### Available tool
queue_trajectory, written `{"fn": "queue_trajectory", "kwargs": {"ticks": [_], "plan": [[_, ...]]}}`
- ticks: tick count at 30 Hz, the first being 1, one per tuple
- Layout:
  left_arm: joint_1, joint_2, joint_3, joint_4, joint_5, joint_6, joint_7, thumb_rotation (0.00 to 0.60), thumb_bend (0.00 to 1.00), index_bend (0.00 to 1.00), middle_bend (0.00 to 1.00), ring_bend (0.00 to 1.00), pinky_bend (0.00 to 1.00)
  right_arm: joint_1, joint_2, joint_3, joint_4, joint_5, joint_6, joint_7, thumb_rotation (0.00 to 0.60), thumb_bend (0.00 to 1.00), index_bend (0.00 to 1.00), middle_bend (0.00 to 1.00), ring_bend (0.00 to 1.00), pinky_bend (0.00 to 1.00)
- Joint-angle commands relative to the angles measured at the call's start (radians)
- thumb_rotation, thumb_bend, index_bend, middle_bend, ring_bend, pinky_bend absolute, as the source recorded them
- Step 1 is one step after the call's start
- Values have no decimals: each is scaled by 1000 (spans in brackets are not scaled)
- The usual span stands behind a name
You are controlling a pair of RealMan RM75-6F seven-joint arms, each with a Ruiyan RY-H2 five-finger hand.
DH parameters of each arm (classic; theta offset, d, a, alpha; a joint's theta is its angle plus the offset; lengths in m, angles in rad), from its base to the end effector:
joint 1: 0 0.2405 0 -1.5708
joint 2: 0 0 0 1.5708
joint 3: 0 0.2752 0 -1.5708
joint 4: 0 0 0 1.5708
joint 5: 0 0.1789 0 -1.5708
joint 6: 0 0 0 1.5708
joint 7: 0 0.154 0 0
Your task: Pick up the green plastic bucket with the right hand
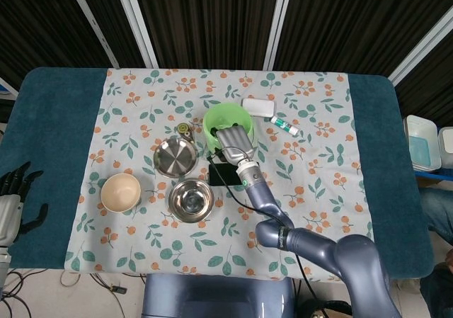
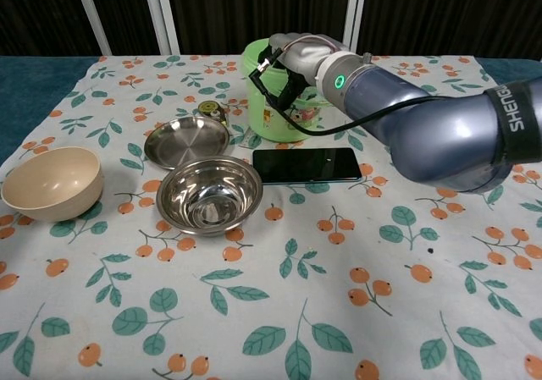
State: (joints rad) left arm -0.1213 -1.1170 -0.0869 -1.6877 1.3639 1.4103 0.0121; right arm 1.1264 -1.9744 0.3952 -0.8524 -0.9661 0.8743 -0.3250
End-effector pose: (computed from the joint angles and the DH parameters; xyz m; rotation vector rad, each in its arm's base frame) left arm -0.3155 0.2058 0.1917 -1.2990 -1.0219 -0.8976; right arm -0.0434 -0.4474 -0.0647 1.7419 -0.8746 1.0594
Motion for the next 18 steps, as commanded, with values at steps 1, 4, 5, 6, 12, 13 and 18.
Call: {"fn": "queue_trajectory", "kwargs": {"ticks": [1,4,5,6,12,13,18], "plan": [[0,1,0,-1,-2,-1,0,600,414,142,0,0,0,-11,-15,-9,23,-36,21,40,600,515,456,584,651,418],[0,2,-1,-5,-7,-3,2,600,416,142,0,0,0,-25,-13,-14,26,-55,30,68,600,516,473,587,653,432],[0,3,-1,-6,-10,-4,2,600,417,142,0,0,0,-34,-9,-16,21,-64,43,79,600,517,480,588,654,435],[0,3,-1,-7,-12,-5,3,600,417,143,0,0,0,-42,-4,-19,14,-75,55,88,600,517,484,589,654,435],[0,3,-1,-8,-16,-8,10,600,417,143,0,0,0,-102,63,-54,-69,-149,127,120,600,520,494,592,656,436],[0,3,-1,-9,-17,-8,11,600,417,143,0,0,0,-109,74,-59,-82,-158,134,121,600,520,494,592,656,436],[0,2,2,-9,-16,-9,20,600,417,143,0,0,0,-174,171,-86,-202,-222,212,140,600,520,497,593,656,437]]}}
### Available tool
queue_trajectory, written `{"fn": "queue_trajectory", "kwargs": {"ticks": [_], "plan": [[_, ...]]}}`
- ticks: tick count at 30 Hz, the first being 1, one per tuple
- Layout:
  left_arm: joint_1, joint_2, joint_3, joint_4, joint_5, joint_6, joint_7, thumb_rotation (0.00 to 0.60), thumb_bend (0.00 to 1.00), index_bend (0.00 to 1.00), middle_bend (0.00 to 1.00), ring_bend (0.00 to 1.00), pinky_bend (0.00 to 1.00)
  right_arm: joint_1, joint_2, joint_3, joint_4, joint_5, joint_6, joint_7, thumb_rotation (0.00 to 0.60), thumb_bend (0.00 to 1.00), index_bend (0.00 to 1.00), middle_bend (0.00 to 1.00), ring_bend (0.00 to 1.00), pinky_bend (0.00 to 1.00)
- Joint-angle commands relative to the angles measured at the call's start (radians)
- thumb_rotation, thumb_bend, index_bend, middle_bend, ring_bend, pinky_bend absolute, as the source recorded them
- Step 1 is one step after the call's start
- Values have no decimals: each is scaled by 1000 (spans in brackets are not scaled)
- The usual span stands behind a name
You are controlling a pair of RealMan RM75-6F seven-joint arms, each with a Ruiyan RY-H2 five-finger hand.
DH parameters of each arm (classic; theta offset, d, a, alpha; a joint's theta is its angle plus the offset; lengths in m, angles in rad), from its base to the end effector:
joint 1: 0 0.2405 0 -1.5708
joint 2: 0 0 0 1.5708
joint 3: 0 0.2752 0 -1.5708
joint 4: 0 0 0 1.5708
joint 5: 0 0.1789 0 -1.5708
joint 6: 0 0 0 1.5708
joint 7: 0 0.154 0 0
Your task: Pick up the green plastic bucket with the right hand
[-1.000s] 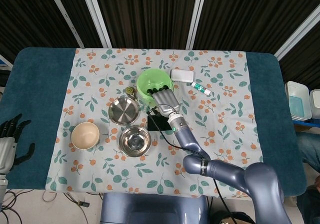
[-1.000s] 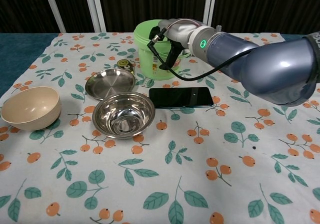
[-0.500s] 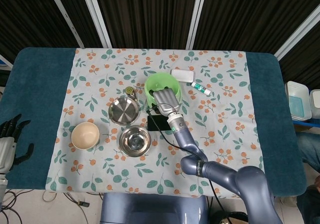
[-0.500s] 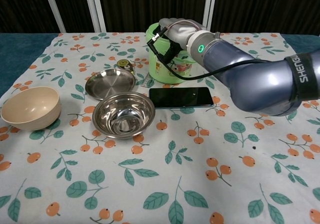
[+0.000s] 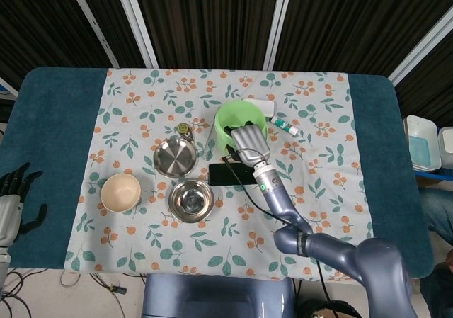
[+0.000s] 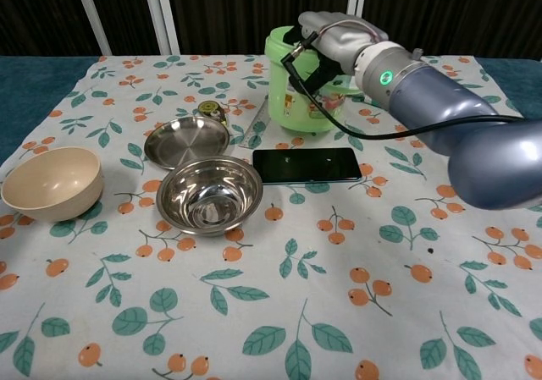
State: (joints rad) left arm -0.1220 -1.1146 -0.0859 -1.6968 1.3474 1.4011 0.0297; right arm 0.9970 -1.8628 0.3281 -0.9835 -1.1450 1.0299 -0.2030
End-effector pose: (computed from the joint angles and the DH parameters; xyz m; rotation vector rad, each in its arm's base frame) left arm -0.3167 0.2053 0.1909 -1.2972 -1.0294 -0.8756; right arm -0.0742 -0.4341 -0.0233 1.6951 -0.7817 1.1922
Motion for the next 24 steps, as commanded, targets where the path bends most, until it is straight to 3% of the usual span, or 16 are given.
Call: {"fn": "queue_trajectory", "kwargs": {"ticks": [1,14,24], "plan": [[1,-1,1,0,0,1,4,600,417,143,0,0,0,-68,94,-30,-118,-68,85,33,600,519,500,593,656,437],[-1,-10,2,2,1,5,27,600,418,143,0,0,0,-285,393,-98,-437,-265,357,131,600,520,513,602,661,445],[2,-23,10,14,20,16,39,600,418,143,0,0,0,-446,597,-162,-564,-400,527,237,600,520,525,610,669,445]]}}
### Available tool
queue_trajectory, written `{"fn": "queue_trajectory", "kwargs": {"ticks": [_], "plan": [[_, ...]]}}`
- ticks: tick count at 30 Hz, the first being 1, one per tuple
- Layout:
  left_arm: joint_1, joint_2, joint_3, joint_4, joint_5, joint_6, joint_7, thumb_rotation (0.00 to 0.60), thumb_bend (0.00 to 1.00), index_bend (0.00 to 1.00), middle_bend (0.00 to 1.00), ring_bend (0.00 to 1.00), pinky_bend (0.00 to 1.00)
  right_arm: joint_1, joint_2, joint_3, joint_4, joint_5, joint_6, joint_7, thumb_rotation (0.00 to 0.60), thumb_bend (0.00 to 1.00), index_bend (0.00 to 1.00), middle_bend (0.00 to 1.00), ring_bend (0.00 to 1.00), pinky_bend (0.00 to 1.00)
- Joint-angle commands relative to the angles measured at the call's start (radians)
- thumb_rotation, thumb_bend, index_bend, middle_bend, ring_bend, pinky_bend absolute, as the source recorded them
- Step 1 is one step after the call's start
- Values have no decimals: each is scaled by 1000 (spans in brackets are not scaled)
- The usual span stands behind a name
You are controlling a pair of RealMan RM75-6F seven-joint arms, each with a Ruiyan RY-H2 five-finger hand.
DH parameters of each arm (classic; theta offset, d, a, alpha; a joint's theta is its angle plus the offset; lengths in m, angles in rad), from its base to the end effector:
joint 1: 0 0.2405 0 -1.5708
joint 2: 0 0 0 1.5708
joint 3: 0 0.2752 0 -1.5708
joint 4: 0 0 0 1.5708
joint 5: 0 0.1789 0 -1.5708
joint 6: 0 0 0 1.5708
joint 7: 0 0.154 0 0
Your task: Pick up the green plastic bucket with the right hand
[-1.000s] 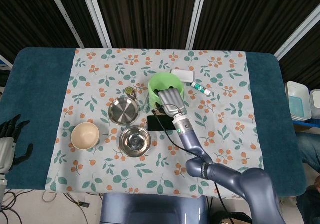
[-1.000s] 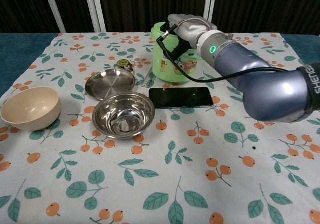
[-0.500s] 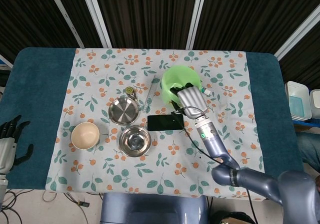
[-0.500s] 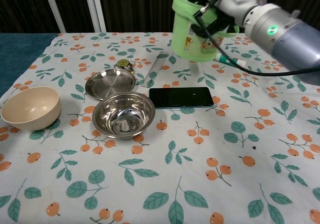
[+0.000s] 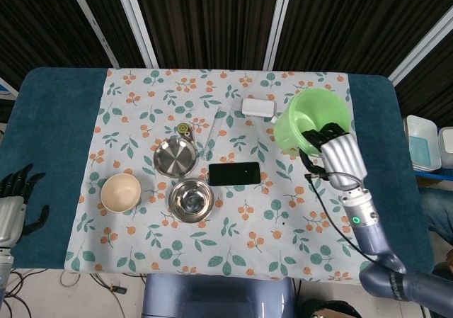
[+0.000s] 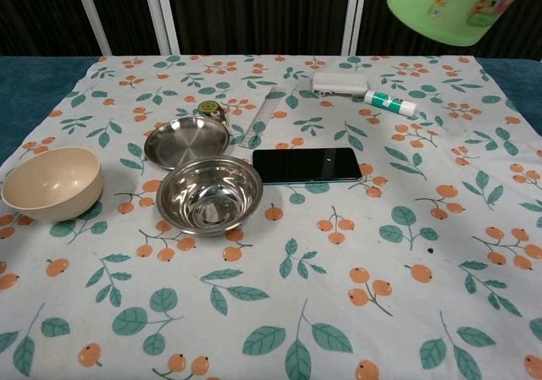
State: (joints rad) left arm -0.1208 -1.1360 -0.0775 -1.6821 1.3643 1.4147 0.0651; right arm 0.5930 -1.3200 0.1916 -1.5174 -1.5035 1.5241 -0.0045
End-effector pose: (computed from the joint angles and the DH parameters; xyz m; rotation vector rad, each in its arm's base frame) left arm -0.3163 0.2039 0.1850 -1.3194 -0.9974 -0.8614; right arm -0.1648 -0.3353 0.1660 1.4933 -0.5544 1.4865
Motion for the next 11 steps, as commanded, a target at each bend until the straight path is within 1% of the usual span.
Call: {"fn": "queue_trajectory", "kwargs": {"ticks": [1,6,11], "plan": [[1,-4,2,-1,6,5,8,600,418,143,0,0,0,-57,78,-35,-39,-58,44,55,600,520,526,610,669,445],[2,-9,2,-2,8,11,20,600,418,143,0,0,0,-108,179,-78,-69,-142,81,125,600,520,527,609,667,445],[0,-12,1,-2,5,9,29,600,418,143,0,0,0,-134,232,-108,-87,-189,85,164,600,520,527,605,665,470]]}}
